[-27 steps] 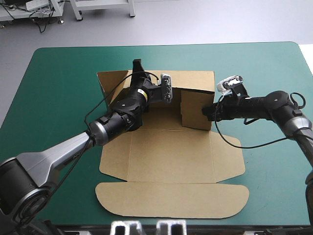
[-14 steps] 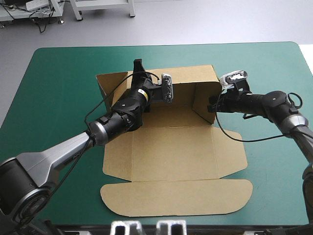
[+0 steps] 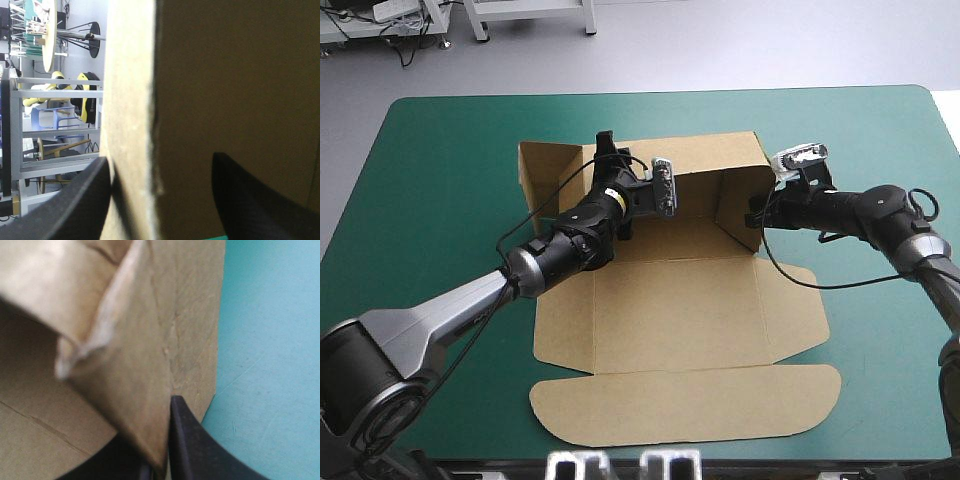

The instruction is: Fold the box

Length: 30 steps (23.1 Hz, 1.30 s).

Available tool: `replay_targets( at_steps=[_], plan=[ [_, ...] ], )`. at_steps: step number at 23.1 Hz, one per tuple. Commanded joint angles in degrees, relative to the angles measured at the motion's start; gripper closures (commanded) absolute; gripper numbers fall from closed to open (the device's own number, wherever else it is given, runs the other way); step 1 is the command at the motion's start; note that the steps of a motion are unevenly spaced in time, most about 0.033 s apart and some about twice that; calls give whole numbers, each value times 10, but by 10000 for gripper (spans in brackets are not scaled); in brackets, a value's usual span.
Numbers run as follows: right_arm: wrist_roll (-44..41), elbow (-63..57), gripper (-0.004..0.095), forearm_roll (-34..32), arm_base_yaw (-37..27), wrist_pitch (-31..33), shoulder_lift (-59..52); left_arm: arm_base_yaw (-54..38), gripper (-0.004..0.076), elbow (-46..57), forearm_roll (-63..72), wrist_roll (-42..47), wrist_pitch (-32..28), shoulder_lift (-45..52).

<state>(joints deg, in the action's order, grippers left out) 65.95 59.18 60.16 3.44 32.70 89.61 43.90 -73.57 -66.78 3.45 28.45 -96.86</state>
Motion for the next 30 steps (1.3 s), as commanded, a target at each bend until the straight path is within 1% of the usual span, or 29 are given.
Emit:
replay_targets(
  at_steps=[1, 5, 8, 10, 13, 16, 18, 20, 22, 23, 25, 26, 27, 28, 29, 30],
  plan=[
    [-24, 15, 921, 0, 1, 17, -14, 3, 256, -12, -3, 34, -10, 20],
    [-57, 15, 921, -43, 1, 14, -14, 15, 323, -14, -3, 38, -8, 23],
    [-60, 15, 921, -55, 1, 14, -14, 37, 353, -14, -25, 38, -16, 33],
    [-63, 15, 921, -55, 1, 15, -14, 55, 358, -14, -36, 40, -15, 44],
    [-66, 15, 921, -55, 1, 18, -14, 81, 358, -14, -77, 100, -2, 83],
    [-69, 15, 921, -60, 1, 18, -14, 82, 358, -14, -89, 129, 7, 114],
    [-74, 15, 921, -70, 1, 18, -14, 82, 358, -14, -87, 164, 14, 142],
    [-92, 15, 921, -91, 1, 18, -14, 82, 358, -14, -87, 216, 14, 191],
    [-106, 15, 921, -110, 1, 18, -14, 82, 362, -14, -72, 235, 14, 233],
    [-114, 16, 921, -114, 1, 18, -14, 82, 378, -14, -64, 235, 20, 249],
    [-122, 21, 920, -116, 1, 30, -14, 82, 510, -14, -59, 230, 95, 284],
    [-140, 29, 920, -120, 1, 46, -15, 74, 632, -14, -64, 223, 186, 294],
    [-150, 34, 917, -130, 1, 48, -16, 63, 698, -14, -68, 223, 233, 295],
    [-170, 42, 908, -145, 2, 48, -19, 48, 732, -14, -69, 221, 268, 298],
    [-186, 48, 906, -165, 2, 50, -22, 30, 727, -14, -68, 218, 289, 300],
    [-206, 56, 906, -181, 3, 54, -24, 10, 727, -14, -60, 216, 296, 303]
  ],
)
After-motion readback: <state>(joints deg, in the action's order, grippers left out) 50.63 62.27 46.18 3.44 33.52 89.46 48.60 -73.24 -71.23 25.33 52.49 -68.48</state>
